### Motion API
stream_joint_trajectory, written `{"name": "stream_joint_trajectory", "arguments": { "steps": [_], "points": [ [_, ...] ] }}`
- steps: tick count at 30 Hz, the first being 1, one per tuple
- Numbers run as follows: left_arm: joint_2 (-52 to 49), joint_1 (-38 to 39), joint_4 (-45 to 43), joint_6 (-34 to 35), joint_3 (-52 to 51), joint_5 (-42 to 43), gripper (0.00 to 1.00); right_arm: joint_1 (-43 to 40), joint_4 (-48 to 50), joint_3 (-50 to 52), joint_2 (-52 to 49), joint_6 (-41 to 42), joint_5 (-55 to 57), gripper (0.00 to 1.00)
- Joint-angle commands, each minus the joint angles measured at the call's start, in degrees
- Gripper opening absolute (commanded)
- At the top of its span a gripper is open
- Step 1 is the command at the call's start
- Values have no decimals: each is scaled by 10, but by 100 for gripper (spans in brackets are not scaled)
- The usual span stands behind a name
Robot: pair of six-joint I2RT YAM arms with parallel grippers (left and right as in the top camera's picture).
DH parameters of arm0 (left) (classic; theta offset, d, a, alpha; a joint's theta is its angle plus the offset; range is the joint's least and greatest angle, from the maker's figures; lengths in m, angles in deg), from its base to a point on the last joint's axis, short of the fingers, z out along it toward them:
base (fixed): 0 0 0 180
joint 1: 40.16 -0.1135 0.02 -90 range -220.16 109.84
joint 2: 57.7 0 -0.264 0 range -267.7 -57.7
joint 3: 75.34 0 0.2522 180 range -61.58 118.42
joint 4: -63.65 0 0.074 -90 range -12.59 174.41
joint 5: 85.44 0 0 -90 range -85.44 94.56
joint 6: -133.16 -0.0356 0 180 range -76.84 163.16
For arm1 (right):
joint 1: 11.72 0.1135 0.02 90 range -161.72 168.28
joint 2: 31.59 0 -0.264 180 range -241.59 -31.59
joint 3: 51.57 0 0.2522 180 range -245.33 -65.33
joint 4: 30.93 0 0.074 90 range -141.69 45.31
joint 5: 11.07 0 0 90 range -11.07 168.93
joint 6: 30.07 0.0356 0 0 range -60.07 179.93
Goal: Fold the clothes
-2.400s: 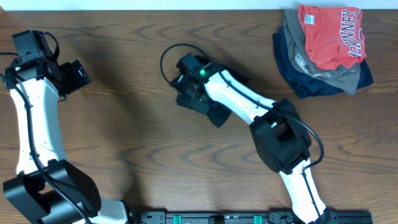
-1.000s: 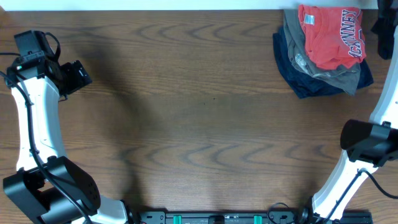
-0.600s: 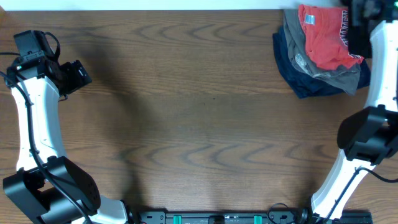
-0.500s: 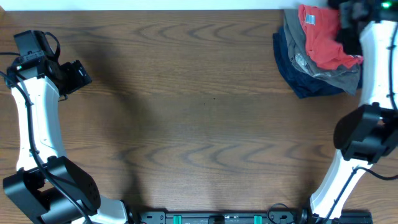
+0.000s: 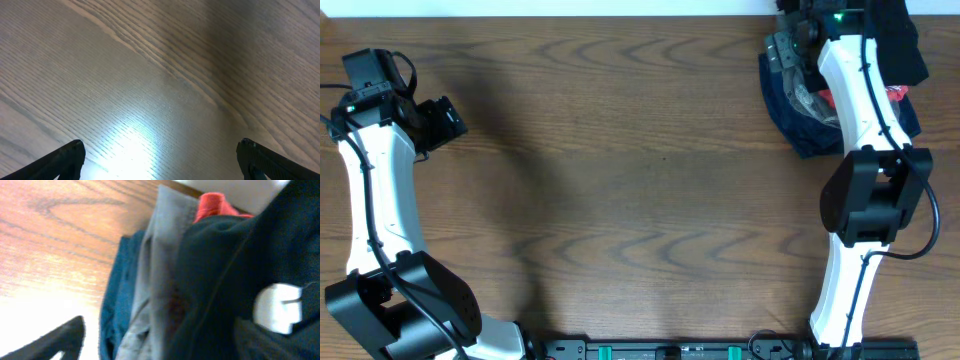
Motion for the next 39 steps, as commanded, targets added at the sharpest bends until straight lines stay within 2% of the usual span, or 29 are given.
{"name": "stream_joint_trajectory", "arguments": {
  "steps": [1, 5, 12, 24, 28, 31, 34, 36, 39],
  "points": [
    [-3, 1, 0, 5, -5, -1, 98, 9, -19, -17, 32, 33, -10, 99],
    [-3, 1, -4, 18, -5, 2, 98, 22, -53, -36, 85, 34, -33, 99],
    [-3, 1, -4, 19, -5, 2, 98, 47, -55, -37, 178, 54, -34, 99],
    [-3, 1, -4, 19, -5, 2, 98, 50, -60, -37, 192, 54, -31, 99],
    [-3, 1, -4, 19, -5, 2, 98, 59, -89, -37, 201, 54, -3, 99],
    [-3, 1, -4, 19, -5, 2, 98, 83, -148, -37, 233, 54, 1, 99],
    [-3, 1, -4, 19, -5, 2, 98, 112, -191, -37, 272, -12, 47, 99],
    [-3, 1, -4, 19, -5, 2, 98, 124, -223, -32, 306, -23, 60, 99],
    [-3, 1, -4, 19, -5, 2, 98, 118, -191, 18, 372, 0, 35, 99]
  ]
}}
